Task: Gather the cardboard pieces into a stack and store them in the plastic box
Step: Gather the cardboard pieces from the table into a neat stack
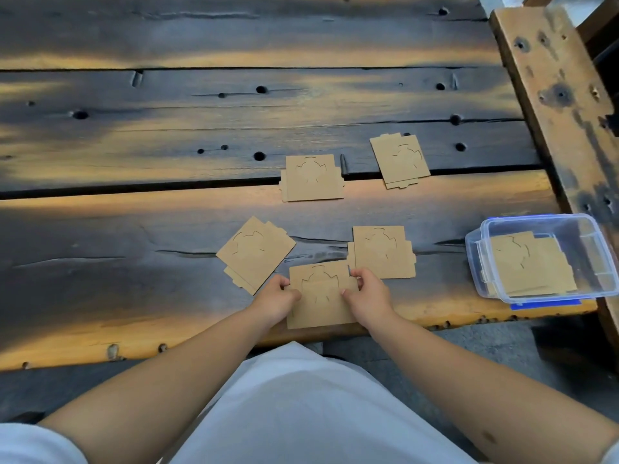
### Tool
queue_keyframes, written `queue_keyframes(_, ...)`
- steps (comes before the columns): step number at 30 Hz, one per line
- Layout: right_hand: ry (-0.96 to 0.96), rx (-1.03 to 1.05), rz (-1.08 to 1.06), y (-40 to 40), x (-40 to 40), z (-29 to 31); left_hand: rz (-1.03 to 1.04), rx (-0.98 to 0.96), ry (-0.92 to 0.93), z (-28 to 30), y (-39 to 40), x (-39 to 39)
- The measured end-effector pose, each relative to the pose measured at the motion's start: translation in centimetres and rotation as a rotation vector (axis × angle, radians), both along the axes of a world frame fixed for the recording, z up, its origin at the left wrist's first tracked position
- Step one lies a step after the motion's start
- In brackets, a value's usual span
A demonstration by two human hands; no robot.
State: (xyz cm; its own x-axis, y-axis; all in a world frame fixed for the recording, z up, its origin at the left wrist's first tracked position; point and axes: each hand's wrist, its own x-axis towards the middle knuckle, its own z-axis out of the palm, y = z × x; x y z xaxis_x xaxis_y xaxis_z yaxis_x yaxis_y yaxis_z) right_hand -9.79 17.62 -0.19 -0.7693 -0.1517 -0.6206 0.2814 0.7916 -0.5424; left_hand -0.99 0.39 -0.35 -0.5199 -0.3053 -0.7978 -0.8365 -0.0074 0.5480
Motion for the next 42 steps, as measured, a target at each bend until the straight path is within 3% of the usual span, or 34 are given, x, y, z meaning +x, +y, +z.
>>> queue_keyframes(9, 0.071, 0.060, -0.136, 0.2, -0.7, 0.6, -0.185, 0.023, 0.068, 1.0, -1.0, -2.2)
queue_keyframes(19, 0.103, 0.112, -0.199, 4.6, -5.8, 0.2, -0.236, 0.025, 0.110, 1.1, 3.3, -7.8)
queue_keyframes(28, 0.082, 0.137, -0.094, 7.9, -11.9, -0.5, -0.067, 0.020, 0.095, -0.5, 9.0, -11.9)
queue_keyframes(33, 0.049, 0.131, -0.047, 7.9, -12.9, -1.7, -0.076, -0.164, 0.001, -1.3, 10.2, -13.1)
queue_keyframes(42, 0.032, 0.138, -0.076, 8.2, -13.3, -2.9, -0.031, -0.229, 0.024, -1.5, 10.2, -13.1)
